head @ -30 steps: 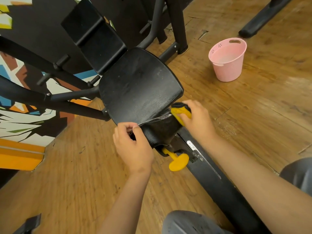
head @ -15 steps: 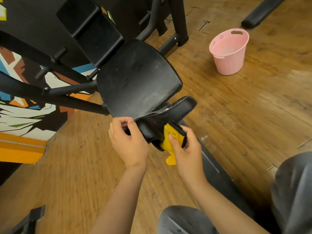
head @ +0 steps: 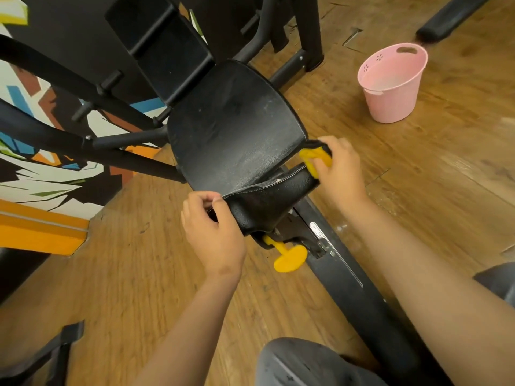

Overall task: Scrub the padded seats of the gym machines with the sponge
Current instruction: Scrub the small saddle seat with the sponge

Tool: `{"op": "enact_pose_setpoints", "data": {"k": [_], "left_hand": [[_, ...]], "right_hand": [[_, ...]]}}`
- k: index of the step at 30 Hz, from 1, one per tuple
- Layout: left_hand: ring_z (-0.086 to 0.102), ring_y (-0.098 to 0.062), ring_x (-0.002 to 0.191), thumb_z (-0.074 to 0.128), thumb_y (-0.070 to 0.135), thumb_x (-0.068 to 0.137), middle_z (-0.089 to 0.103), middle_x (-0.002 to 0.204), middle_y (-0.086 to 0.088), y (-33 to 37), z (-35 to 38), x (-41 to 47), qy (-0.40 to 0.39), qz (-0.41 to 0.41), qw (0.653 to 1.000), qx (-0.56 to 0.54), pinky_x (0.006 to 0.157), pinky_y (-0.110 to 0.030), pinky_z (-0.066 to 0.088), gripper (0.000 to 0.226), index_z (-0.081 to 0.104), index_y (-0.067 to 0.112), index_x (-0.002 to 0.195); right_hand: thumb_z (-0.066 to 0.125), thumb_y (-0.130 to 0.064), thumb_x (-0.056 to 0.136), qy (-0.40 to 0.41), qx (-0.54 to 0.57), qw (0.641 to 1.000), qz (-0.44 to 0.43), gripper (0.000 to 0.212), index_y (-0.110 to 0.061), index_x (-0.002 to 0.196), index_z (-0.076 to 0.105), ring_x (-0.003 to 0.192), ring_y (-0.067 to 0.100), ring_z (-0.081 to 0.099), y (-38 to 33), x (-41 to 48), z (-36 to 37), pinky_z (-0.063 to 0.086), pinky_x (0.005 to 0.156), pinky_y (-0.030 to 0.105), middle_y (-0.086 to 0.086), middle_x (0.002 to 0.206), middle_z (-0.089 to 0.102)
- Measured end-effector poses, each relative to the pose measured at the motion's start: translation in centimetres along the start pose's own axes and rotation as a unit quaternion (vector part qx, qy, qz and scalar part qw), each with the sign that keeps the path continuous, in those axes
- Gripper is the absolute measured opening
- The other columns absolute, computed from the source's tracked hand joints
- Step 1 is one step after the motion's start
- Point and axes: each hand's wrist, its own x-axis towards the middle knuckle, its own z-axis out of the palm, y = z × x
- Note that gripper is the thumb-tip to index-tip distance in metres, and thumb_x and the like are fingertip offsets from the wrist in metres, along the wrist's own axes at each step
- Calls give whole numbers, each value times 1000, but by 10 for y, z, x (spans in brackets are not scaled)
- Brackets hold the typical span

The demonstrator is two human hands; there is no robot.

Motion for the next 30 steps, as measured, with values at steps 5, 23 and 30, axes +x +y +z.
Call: {"op": "enact_pose_setpoints", "data": {"k": [5, 23, 30], "left_hand": [[54, -19, 90, 40, 28, 88, 57, 90, 5, -2, 0, 0, 2, -10, 1000, -4, 73, -30, 45, 15, 54, 23, 87], [53, -18, 88, 41, 24, 88, 56, 90, 0, 1, -1, 2, -24, -5, 1000, 11, 75, -34, 44, 12, 50, 29, 83], [52, -16, 86, 41, 24, 89, 53, 87, 5, 3, -2, 3, -41, 8, 999, 29, 73, -30, 42, 12, 48, 32, 83]], "right_hand": [[67, -15, 86, -54, 43, 996, 53, 28, -15, 115, 64, 92, 11, 56, 20, 24, -17, 41, 78, 23, -1, 104, 65], [68, -14, 87, -183, 72, 978, 68, 26, -4, 111, 65, 89, 20, 56, 75, 67, -7, 44, 78, 31, 10, 101, 64], [79, -16, 77, -160, 46, 978, 125, 40, -12, 114, 65, 103, 22, 57, 95, 86, 11, 42, 84, 30, 6, 113, 63]]}}
